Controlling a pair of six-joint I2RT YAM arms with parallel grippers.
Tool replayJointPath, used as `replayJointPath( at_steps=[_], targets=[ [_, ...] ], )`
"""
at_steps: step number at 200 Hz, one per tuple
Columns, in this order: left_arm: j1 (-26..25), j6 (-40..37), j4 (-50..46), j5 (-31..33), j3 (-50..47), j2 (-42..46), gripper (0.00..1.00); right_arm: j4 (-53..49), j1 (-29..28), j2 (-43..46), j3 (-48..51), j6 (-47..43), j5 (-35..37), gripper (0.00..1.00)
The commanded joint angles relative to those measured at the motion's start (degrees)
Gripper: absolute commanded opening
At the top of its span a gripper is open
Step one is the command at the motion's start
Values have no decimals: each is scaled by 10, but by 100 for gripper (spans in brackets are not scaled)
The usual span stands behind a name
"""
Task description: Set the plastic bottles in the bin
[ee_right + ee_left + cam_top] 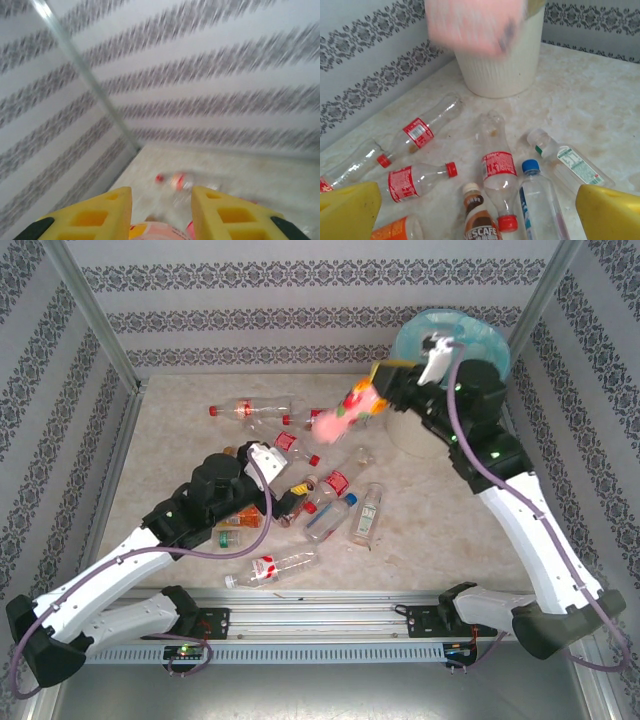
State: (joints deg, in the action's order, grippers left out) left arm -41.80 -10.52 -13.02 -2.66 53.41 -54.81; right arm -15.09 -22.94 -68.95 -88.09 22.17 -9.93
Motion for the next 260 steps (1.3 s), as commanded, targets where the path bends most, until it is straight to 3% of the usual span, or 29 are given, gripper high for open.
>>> replayJointPath(
  at_steps=[1,34,71,135,195,260],
  targets=[
    [10,-6,32,9,59,-11,100,-14,2,-17,-85,-112,141,0],
    [10,-5,-10,27,175,-113,100,-19,18,-100,-198,-248,284,0],
    [11,-16,-86,53,338,-251,100,-18,47,-201,-279,-340,351,0],
    [14,-11,-191,54,478,-365,100,-44,145,-349,-349,-298,306,0],
    [23,9,-196,62,465,-360,100,-38,205,-432,-343,-248,243,0],
    [34,-18,-190,91,435,-336,100,-35,239,-514,-362,-228,187,0]
  ],
)
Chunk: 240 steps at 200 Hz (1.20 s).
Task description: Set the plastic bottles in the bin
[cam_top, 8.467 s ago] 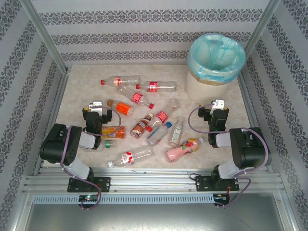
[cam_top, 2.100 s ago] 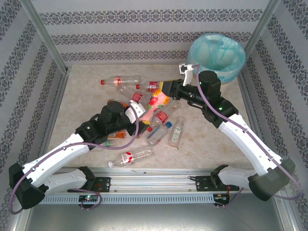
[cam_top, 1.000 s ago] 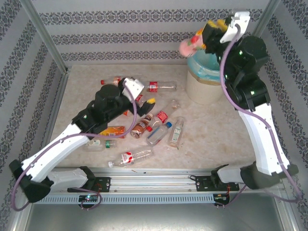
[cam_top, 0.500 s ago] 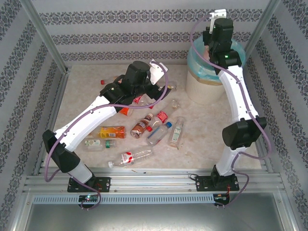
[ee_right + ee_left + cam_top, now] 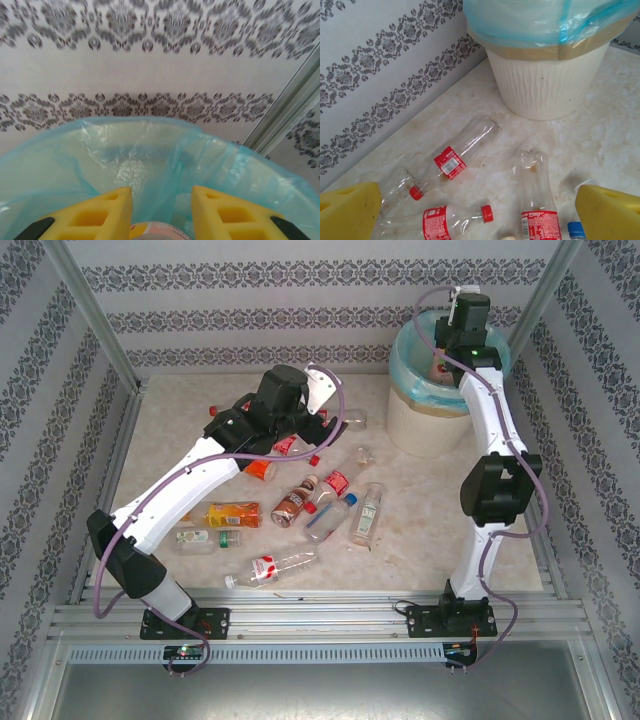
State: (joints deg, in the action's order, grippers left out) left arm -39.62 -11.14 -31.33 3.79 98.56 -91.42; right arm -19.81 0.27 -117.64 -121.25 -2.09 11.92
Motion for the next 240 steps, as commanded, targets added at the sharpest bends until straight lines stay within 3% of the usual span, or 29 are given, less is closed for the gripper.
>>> replayJointPath(
  at_steps=[1,59,64,75,95,126,169,240],
  targets=[
    [12,-12,-7,28,-17,31,100,12,7,-29,-32,14,-31,0],
    [27,-11,-2,30,-43,54,100,-16,21,-72,-78,5,-48,10],
    [28,-11,-3,29,-44,55,100,-20,21,-75,-87,5,-50,17],
    [31,-12,-6,31,-45,55,100,-31,21,-79,-103,2,-49,43],
    [34,-13,-7,31,-47,58,100,-51,21,-79,-134,4,-52,67],
    [39,-13,-1,30,-53,66,100,-56,22,-55,-150,19,-66,65],
    [47,-11,3,25,-64,77,100,-83,22,-41,-152,26,-83,49],
    [82,-1,-48,22,-63,82,100,-144,10,7,-154,65,-130,50]
  ],
)
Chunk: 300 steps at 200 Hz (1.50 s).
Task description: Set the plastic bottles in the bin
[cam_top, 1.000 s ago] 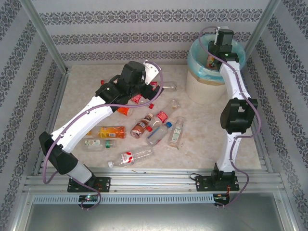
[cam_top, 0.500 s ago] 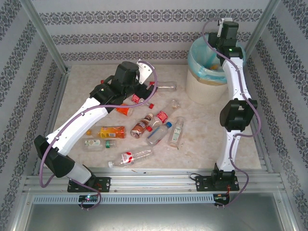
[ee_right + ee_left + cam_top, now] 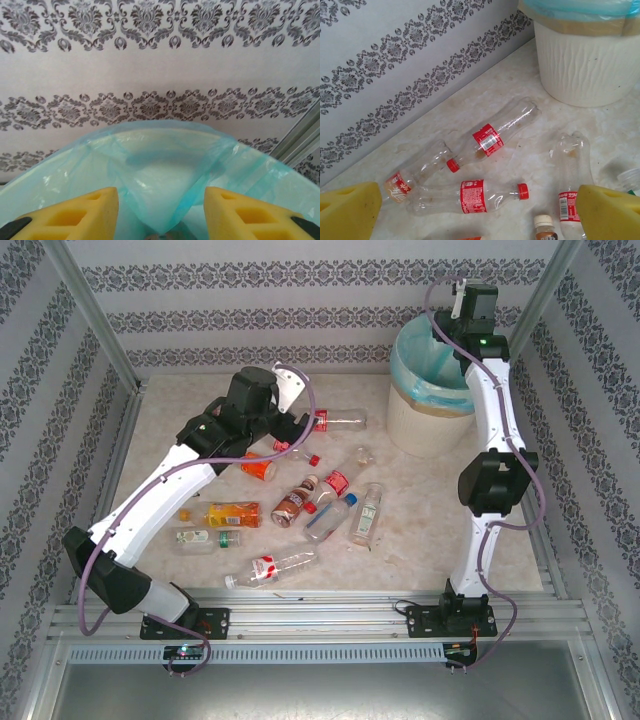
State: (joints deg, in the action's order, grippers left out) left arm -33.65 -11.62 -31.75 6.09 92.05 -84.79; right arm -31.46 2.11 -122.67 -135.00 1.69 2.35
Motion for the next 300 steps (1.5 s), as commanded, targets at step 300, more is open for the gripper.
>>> replayJointPath(
  at_steps=[300],
  targets=[
    [-208,-79,-123,-100,-378,6,88,119,-257,615,643,-2,56,58]
  ],
)
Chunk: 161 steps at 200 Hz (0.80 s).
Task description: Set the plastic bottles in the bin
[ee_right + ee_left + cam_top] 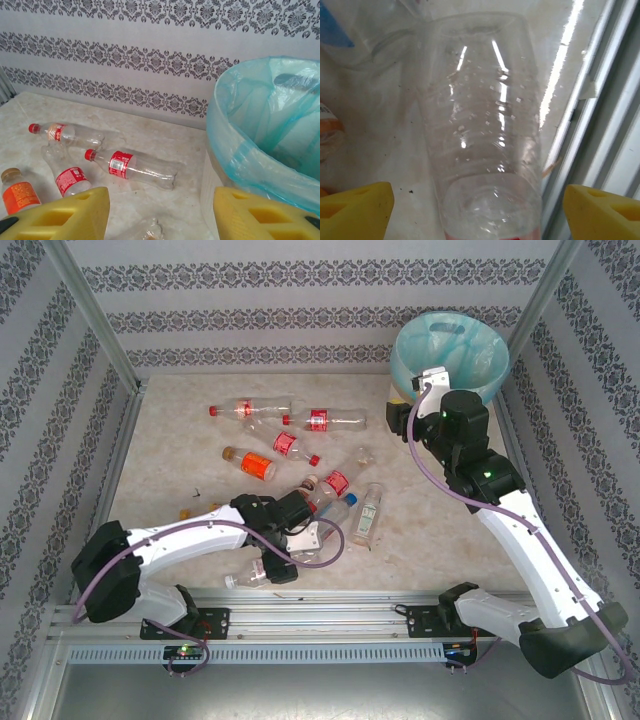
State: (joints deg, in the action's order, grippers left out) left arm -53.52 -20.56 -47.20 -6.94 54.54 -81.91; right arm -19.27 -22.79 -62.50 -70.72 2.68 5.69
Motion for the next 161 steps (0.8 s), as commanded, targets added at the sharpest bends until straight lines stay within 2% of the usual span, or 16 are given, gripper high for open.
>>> replayJointPath(
  at_steps=[1,26,62,96,133,161],
  targets=[
    [-10,10,33,30,-3,-24,88,-3,-8,14,0,-12,23,58],
    [-10,9,50,41,-6,-50,87,-4,-8,16,3,-25,32,59],
    [-11,9,56,55,3,-86,80,-5,-10,13,7,-26,33,58],
    [-11,3,47,50,5,-85,71,-6,-14,13,4,-32,34,58],
    [-10,15,-5,16,34,-44,63,-9,-19,23,4,-37,44,59],
    [-9,19,-29,-8,73,38,62,-8,-25,31,-3,-37,48,58]
  ],
)
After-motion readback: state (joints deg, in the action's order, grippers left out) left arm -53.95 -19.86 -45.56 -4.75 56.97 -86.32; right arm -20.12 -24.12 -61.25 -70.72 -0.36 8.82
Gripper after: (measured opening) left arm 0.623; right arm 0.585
